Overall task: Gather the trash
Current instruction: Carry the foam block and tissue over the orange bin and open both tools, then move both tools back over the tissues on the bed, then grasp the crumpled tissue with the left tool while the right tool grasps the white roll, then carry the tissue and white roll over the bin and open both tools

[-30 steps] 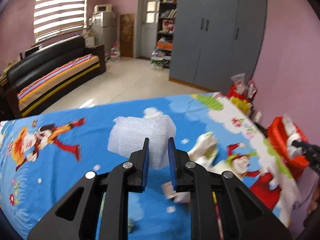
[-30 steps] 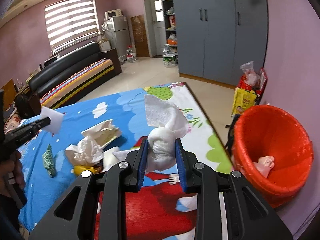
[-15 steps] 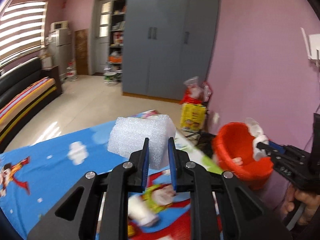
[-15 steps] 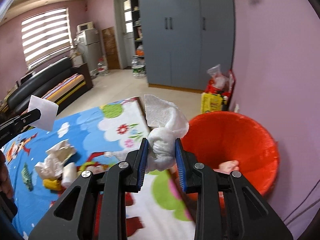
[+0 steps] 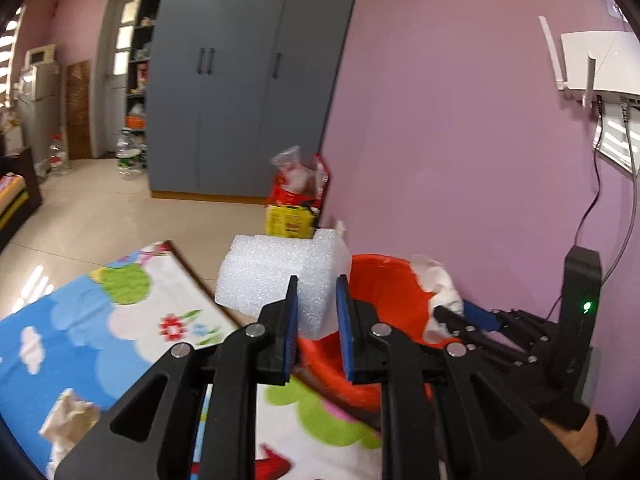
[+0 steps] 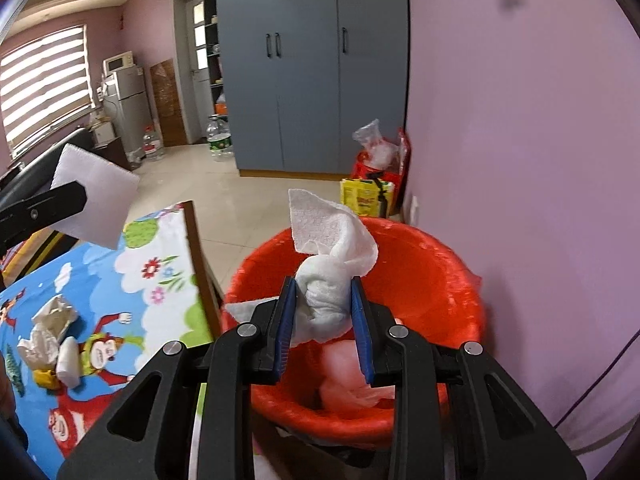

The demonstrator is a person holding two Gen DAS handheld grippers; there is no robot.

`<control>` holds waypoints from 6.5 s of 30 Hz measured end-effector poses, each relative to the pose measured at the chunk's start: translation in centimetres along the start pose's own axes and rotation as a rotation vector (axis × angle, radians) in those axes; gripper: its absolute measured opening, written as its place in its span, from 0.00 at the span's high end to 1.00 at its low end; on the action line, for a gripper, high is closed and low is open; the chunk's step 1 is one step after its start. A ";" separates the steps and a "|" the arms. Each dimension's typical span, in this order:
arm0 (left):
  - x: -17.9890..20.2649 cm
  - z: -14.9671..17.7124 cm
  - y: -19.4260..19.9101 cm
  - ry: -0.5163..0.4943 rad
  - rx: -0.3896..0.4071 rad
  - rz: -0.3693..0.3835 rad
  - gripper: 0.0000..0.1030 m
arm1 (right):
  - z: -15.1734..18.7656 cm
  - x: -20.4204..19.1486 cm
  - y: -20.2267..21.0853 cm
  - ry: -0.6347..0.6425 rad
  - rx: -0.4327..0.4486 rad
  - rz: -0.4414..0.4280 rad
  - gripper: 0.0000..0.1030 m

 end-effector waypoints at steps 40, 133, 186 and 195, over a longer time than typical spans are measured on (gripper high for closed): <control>-5.6 4.8 4.1 0.084 0.034 -0.144 0.46 | 1.6 -2.0 0.6 -0.006 -0.006 -0.029 0.36; -25.4 20.5 18.3 0.464 -0.093 -0.459 0.80 | 15.9 -32.9 -2.0 0.441 -0.348 -0.411 0.61; -2.0 1.1 -1.4 0.082 -0.041 -0.054 0.80 | -1.1 -0.8 -1.1 0.009 -0.011 -0.033 0.67; 0.9 -0.7 -5.4 0.065 -0.062 0.007 0.79 | -2.0 1.6 -1.9 -0.026 0.000 0.004 0.65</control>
Point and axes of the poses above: each gripper's, at about its wrist camera, not at the fingertips, and y roughly against the way its jaws point, x to its right, z to its underside, the point moved 7 cm from there along -y, roughly the way its jaws point, and after that the axes turned 4 degrees about -y, right-handed, at the moved point
